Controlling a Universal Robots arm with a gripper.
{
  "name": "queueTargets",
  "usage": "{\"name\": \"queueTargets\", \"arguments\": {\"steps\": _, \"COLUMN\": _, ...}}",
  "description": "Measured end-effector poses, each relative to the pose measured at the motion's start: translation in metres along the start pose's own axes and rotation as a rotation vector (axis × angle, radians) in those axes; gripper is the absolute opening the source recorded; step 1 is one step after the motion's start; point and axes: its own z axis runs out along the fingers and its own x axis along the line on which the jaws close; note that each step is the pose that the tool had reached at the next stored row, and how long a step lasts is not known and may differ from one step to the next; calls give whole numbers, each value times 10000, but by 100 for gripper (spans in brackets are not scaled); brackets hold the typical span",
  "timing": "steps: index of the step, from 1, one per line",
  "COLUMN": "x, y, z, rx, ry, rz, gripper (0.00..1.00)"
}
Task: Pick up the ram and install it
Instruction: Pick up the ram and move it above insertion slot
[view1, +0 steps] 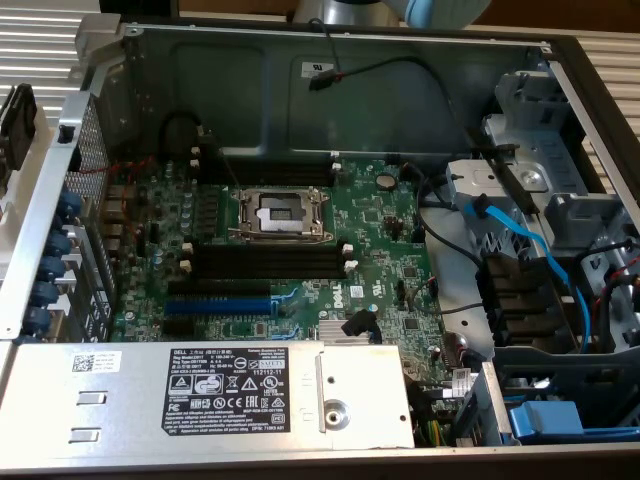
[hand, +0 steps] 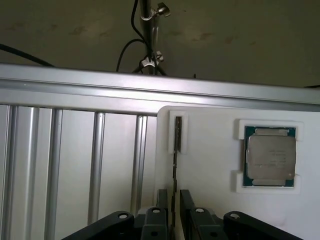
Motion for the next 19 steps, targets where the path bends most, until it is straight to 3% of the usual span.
{"name": "queueTargets", "arguments": {"steps": 19, "x": -15, "y": -4, "z": 1, "rx": 0, "ry": 0, "rz": -1, "gripper": 24}}
